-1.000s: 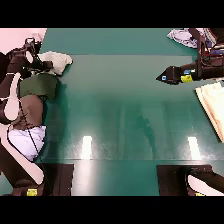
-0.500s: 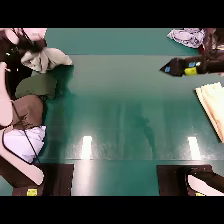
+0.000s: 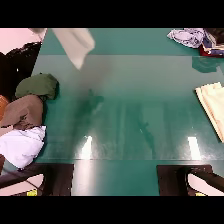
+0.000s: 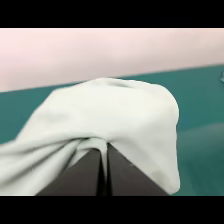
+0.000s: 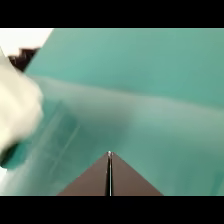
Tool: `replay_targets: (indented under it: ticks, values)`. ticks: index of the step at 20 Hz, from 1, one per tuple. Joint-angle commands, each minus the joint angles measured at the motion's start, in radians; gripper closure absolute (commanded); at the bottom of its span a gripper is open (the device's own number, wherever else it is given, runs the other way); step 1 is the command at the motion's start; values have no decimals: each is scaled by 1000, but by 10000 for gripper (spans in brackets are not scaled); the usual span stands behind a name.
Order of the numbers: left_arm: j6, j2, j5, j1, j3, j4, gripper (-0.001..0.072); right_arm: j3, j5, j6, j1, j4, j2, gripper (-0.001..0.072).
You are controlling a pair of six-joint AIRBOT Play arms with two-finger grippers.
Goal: Fold the shirts.
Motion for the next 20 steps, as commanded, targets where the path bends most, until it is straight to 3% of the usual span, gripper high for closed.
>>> replay_targets:
  ticks: [1,3,8,9,10,11,16,20]
  values:
    - [-42,100,-159,-177,-188,8,681,89,38,0,-6,1,0,691]
    - [-75,100,-163,-307,-365,8,681,103,80,0,-6,2,1,692]
    - [-133,100,53,-533,-847,-16,678,100,192,0,-5,0,1,691]
    - [-140,100,52,-533,-893,-25,539,100,202,0,-5,-2,0,691]
    - [-145,100,23,-524,-909,-10,180,100,206,0,-5,-7,1,691]
    - [-148,103,-15,-502,-903,3,59,100,206,0,-5,-6,0,691]
    - [-142,180,-175,-299,-874,13,63,100,209,0,-5,-7,0,691]
    - [-131,208,-164,-181,-1046,-24,63,99,214,0,-5,-7,0,691]
